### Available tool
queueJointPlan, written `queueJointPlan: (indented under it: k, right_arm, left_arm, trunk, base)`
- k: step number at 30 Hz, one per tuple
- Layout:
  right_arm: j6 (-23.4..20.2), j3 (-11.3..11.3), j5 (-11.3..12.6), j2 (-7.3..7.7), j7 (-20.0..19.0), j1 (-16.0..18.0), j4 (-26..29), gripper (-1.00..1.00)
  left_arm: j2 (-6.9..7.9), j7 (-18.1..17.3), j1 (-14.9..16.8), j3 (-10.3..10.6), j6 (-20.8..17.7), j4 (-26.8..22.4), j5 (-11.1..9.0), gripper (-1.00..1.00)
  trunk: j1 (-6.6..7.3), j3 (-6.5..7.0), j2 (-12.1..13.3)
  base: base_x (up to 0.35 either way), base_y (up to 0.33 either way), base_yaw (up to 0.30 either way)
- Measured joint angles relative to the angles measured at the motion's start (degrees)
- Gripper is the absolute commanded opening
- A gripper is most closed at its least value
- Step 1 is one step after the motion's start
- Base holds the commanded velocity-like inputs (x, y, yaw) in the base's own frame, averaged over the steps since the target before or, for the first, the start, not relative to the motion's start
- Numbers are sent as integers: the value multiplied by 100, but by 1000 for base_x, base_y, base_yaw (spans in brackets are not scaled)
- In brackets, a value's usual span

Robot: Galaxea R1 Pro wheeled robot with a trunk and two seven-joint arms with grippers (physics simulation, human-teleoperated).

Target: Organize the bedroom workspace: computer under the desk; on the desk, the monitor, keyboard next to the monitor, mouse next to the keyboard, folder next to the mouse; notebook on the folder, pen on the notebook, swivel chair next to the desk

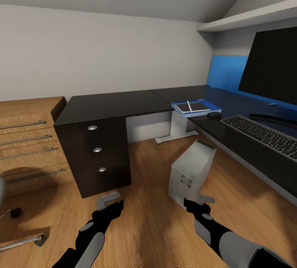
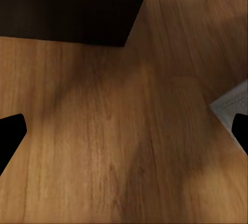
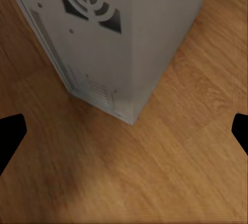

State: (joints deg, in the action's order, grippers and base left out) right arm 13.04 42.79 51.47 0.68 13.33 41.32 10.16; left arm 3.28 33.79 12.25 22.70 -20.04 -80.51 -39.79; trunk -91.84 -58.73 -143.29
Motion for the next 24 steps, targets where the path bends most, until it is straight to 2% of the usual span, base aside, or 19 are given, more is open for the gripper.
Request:
queueJointPlan:
  k: [8,24]
  right_arm:
    - [11,-4,0,-1,0,0,1,100]
    - [12,-4,-9,7,-4,-1,2,100]
  left_arm:
    - [0,0,0,-3,0,3,0,100]
    - [0,0,0,1,0,131,7,100]
  trunk:
    - [-21,-177,-11]
    - [-19,-178,-11]
  base:
    - [0,0,0]
    - [27,0,0]
